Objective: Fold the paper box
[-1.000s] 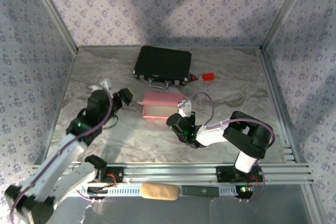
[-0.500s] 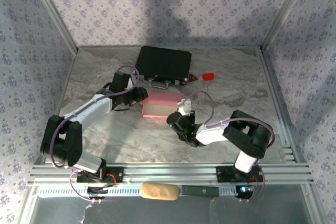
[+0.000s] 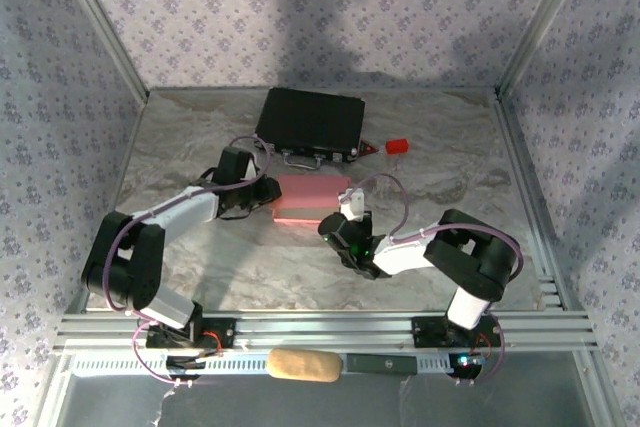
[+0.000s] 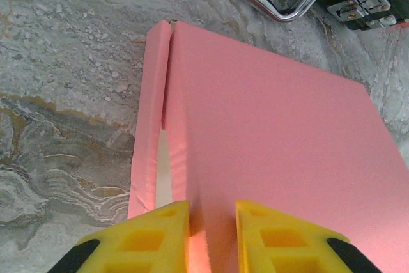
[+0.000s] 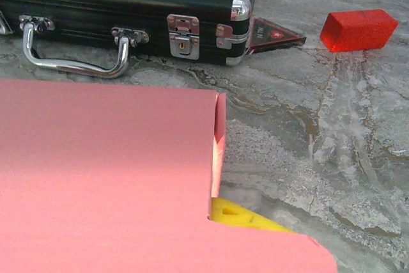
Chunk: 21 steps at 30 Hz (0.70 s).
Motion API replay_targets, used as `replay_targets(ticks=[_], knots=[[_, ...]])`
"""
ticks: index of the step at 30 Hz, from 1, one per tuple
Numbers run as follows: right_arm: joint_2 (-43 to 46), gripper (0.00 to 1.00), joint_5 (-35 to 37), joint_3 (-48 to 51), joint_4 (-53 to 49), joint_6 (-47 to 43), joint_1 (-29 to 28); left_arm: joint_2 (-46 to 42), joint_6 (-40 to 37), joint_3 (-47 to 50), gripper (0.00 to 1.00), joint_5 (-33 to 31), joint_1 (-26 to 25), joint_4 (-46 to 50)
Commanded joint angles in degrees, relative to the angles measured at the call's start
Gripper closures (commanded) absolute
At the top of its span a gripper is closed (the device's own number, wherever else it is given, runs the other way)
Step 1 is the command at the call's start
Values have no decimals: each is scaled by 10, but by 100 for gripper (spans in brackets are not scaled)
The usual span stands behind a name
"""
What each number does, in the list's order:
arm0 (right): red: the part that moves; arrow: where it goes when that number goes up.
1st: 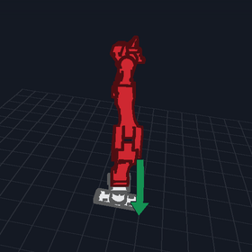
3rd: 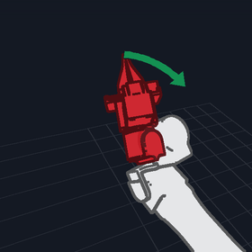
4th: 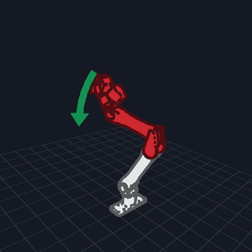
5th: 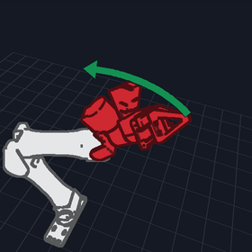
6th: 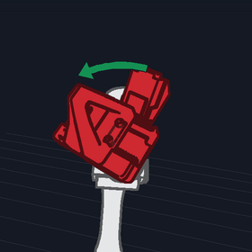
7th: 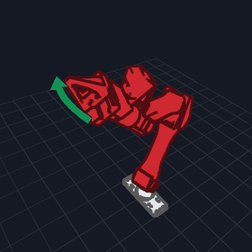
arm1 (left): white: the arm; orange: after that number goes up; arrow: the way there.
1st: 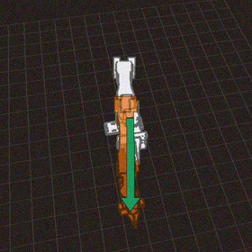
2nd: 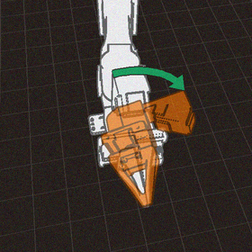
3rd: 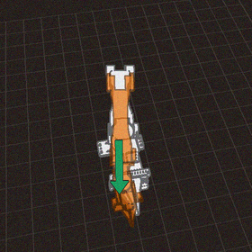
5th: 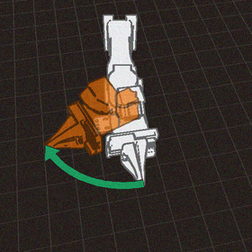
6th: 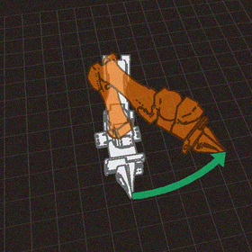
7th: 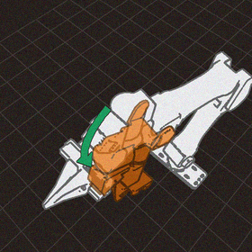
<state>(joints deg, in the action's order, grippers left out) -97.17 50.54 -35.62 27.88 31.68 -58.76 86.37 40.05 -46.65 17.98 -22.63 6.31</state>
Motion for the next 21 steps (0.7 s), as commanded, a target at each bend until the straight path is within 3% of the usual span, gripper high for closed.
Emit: replay_targets(ticks=[1, 3, 5, 7, 12, 18, 21], knots=[[18, 100, -27, -8, -55, 21, 4, 13, -12, 9, 79, -19, -10, 4], [45, 85, -36, -3, -81, 34, 4, 13, -14, 13, 80, -25, -12, 3], [77, 63, -47, -3, -125, 64, 5, 11, -11, 17, 80, -27, -12, -2], [103, 51, -69, -12, -177, 79, 9, 11, -11, 20, 79, -31, -14, -4], [177, 45, -136, -10, -274, 101, 9, 12, -10, 21, 80, -32, -14, -7], [333, 41, -180, 3, -383, 116, 11, 17, -12, 11, 80, -34, -18, -6], [404, 36, -221, -15, -431, 107, 61, 19, -13, 10, 80, -36, -19, -4]])
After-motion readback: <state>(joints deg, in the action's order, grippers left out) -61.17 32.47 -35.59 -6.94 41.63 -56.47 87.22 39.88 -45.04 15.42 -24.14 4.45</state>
